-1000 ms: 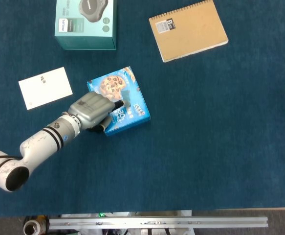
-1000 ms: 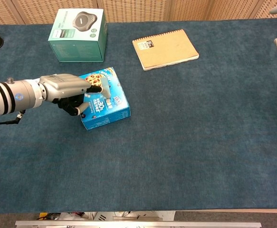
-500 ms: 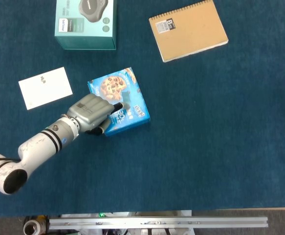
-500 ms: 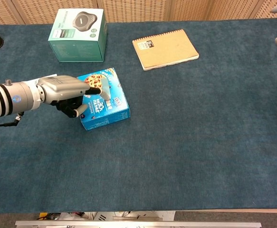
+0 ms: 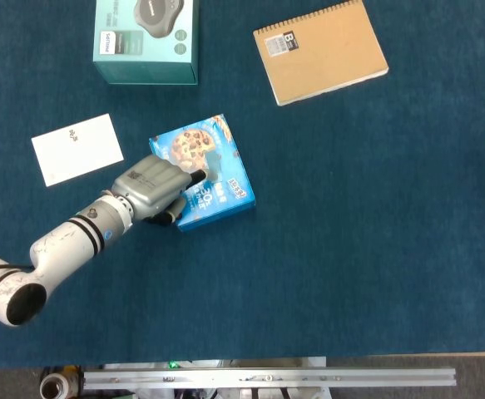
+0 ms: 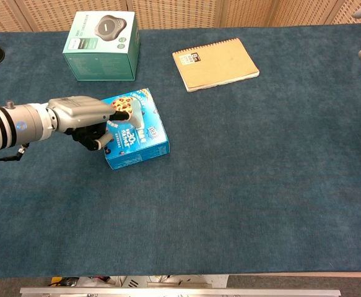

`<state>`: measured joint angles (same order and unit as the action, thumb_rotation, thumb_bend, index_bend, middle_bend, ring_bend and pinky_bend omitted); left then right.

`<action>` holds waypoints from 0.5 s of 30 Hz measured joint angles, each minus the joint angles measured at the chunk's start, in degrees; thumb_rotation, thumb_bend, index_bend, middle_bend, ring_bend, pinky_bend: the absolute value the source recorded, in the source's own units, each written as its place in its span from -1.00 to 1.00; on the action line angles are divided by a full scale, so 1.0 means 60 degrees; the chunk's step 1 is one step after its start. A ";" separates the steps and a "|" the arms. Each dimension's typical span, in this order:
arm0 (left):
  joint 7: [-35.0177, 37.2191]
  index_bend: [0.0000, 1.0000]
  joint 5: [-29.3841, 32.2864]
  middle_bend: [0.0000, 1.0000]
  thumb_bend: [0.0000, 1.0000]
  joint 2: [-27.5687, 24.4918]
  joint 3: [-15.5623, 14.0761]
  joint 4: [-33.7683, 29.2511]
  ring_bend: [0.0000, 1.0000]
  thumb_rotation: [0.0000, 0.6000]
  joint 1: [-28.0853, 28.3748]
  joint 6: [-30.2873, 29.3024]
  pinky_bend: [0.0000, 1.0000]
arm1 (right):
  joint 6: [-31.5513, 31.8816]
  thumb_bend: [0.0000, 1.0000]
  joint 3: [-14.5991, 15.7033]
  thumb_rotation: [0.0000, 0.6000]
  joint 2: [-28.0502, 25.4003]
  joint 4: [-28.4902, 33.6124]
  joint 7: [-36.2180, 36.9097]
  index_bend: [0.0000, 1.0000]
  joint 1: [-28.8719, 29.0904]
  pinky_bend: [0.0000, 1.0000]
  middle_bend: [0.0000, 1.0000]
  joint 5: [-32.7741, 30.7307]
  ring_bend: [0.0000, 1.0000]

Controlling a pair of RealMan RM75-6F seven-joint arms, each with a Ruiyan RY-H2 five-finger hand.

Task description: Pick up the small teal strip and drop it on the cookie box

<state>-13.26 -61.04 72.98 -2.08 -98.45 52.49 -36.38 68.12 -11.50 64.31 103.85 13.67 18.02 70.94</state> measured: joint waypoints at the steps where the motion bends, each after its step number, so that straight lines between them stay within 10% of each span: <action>1: -0.0010 -0.75 0.0001 1.00 0.78 0.0002 -0.0013 -0.0003 1.00 1.00 0.0001 0.0004 1.00 | 0.0001 -0.14 -0.0006 1.00 -0.0003 0.0001 0.0007 -0.56 -0.0002 1.00 0.74 -0.0002 1.00; 15: -0.0080 -0.75 -0.0110 1.00 0.78 -0.0165 -0.0071 -0.0296 1.00 1.00 -0.0075 -0.0187 1.00 | 0.0011 -0.14 -0.0023 1.00 0.0025 -0.0016 0.0033 -0.56 -0.0010 1.00 0.74 0.0019 1.00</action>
<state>-13.74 -61.70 71.99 -2.51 -100.23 52.04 -37.50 68.19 -11.63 64.46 103.75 13.87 17.96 71.06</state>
